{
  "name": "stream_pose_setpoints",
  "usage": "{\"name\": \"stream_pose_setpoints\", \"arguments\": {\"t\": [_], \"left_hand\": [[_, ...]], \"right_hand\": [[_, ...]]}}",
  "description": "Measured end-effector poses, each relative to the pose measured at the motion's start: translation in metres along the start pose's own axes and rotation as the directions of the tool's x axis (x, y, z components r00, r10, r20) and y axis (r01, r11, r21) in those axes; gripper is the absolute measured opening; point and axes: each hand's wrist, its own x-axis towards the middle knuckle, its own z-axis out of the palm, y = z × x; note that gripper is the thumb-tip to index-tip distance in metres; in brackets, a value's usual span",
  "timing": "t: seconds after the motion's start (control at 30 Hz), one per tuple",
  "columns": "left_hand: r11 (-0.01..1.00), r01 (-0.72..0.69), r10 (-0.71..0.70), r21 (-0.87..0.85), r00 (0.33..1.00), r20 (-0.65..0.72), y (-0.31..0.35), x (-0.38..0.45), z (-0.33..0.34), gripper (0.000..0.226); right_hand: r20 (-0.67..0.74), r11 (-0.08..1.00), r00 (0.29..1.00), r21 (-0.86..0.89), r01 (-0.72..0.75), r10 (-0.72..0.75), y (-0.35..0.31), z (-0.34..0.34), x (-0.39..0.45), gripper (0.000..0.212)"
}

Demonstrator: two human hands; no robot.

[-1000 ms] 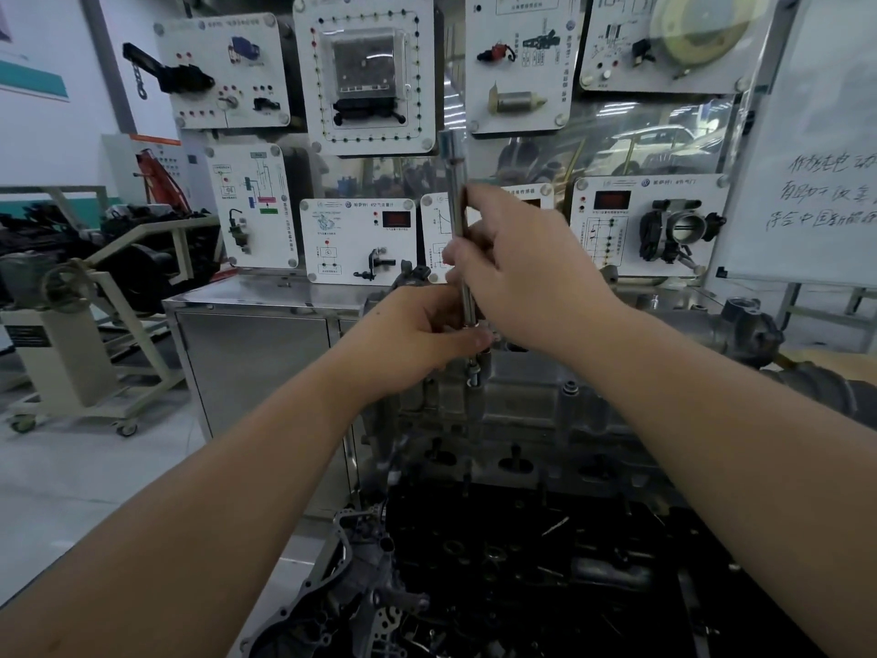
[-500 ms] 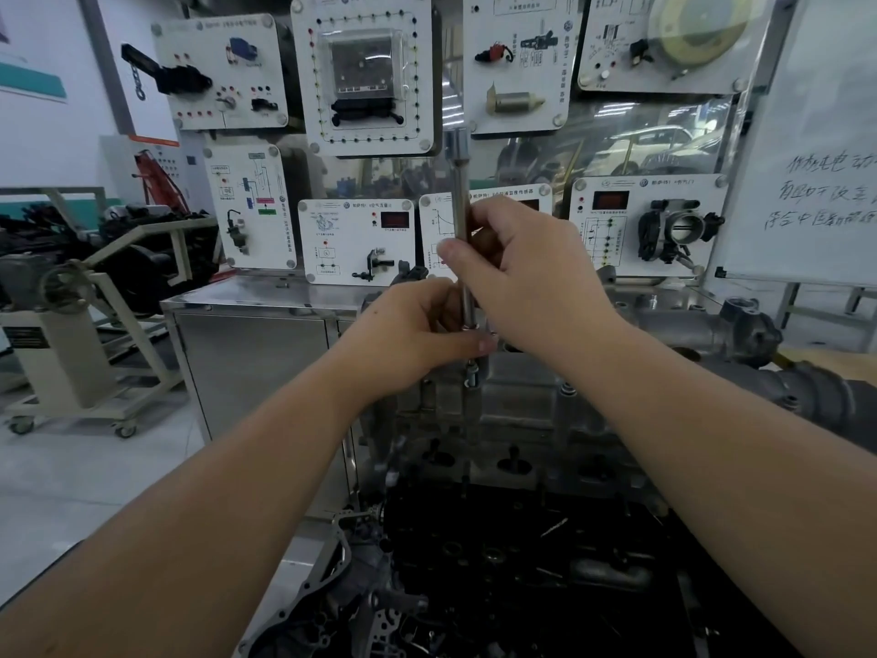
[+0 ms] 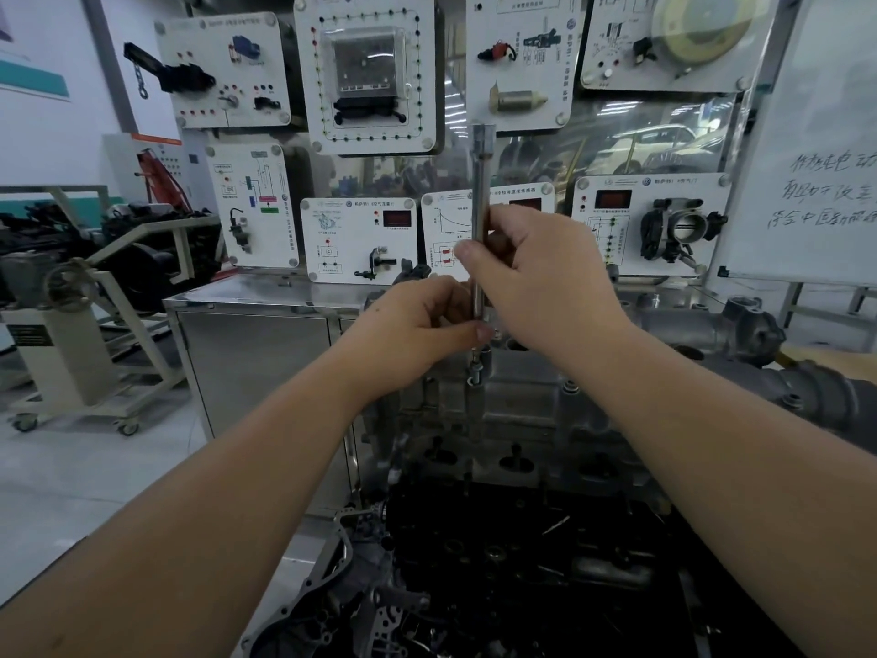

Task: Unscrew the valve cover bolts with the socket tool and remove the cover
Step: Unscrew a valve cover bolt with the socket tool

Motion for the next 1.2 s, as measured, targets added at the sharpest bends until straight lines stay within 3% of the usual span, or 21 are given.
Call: {"name": "stream_pose_setpoints", "arguments": {"t": [0.07,0.2,0.4,0.57,0.7,0.83,0.97,1.1,1.2], "left_hand": [[1.0,0.007,-0.007,-0.001,1.0,0.027,-0.001,-0.001,0.0,0.022],[0.997,0.029,-0.025,-0.067,0.997,0.068,0.0,-0.002,0.0,0.02],[1.0,-0.003,0.004,-0.026,1.0,0.016,-0.001,0.001,0.002,0.047],[0.999,0.002,-0.001,-0.033,1.0,0.027,0.001,-0.001,0.002,0.033],[0.999,-0.006,0.009,-0.048,0.998,0.056,0.003,-0.004,-0.003,0.007],[1.0,-0.011,0.011,-0.008,0.999,0.046,0.009,-0.004,-0.002,0.038],[1.0,-0.016,0.015,0.018,1.0,0.025,0.008,-0.003,0.0,0.031],[0.998,0.02,-0.017,-0.057,0.999,0.048,0.01,-0.006,-0.001,0.006],[0.999,0.024,-0.023,-0.031,0.999,0.045,0.013,-0.005,-0.002,0.024]], "right_hand": [[0.039,1.0,0.999,-0.02,-0.011,0.011,0.0,-0.002,0.002,0.021],[0.119,0.999,0.993,0.036,-0.027,0.023,-0.001,-0.003,0.0,0.015],[0.022,0.997,1.0,0.076,-0.011,0.009,-0.002,0.001,-0.004,0.019],[0.051,1.0,0.999,-0.015,0.021,-0.02,-0.004,0.002,-0.004,0.017],[0.04,0.999,0.999,0.048,-0.006,0.004,-0.002,0.001,-0.007,0.018],[0.026,0.998,1.0,0.061,-0.014,0.013,-0.005,0.004,-0.007,0.017],[-0.008,0.999,1.0,0.054,0.002,-0.002,-0.006,0.003,-0.007,0.02],[0.082,0.998,0.997,0.058,-0.018,0.014,-0.006,-0.001,-0.005,0.013],[0.109,0.993,0.994,0.117,-0.031,0.018,-0.007,-0.001,-0.005,0.023]]}}
